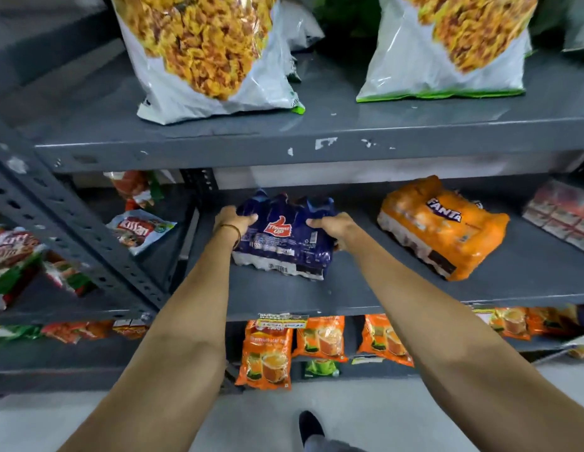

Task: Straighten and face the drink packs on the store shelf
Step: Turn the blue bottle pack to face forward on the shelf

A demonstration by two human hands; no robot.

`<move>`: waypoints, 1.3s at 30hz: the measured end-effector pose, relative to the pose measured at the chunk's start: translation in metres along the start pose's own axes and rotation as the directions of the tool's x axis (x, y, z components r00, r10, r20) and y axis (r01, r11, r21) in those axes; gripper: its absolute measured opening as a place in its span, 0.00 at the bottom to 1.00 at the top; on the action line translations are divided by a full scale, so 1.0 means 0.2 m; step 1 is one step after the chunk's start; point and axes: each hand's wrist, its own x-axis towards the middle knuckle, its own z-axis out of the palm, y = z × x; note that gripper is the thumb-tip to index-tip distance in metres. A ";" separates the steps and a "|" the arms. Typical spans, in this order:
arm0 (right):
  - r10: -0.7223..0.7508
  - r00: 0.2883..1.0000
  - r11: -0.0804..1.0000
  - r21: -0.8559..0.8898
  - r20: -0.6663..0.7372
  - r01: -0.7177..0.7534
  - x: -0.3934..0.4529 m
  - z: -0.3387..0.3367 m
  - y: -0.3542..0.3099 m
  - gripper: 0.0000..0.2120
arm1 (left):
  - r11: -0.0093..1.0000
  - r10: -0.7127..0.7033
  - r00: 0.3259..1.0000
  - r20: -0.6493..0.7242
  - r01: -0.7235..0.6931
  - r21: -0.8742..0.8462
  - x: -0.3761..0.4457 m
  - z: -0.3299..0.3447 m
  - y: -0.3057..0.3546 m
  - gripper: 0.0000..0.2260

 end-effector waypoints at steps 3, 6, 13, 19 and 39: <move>-0.084 0.992 0.996 0.021 -0.090 0.086 -0.02 0.02 0.02 0.13 | 0.997 0.025 0.999 -0.048 -0.028 -0.069 -0.05 -0.02 -0.03 0.28; -0.212 0.962 0.977 -0.032 -0.171 0.209 -0.17 0.03 0.00 0.26 | 0.981 0.154 0.986 -0.061 -0.160 -0.110 -0.10 -0.06 -0.12 0.32; -0.437 0.884 0.897 -0.159 -0.167 0.413 -0.39 0.00 0.22 0.29 | 0.962 0.273 0.958 -0.087 -0.270 0.044 -0.35 -0.03 -0.29 0.33; -0.370 0.919 0.912 -0.242 -0.134 0.332 -0.44 -0.01 0.30 0.33 | 0.970 0.227 0.973 0.037 -0.223 -0.102 -0.34 -0.01 -0.45 0.35; 0.014 0.997 0.918 0.395 0.080 -0.045 -0.54 0.11 -0.14 0.34 | 0.846 0.039 0.995 -0.093 -0.082 -0.527 -0.36 -0.24 -0.09 0.28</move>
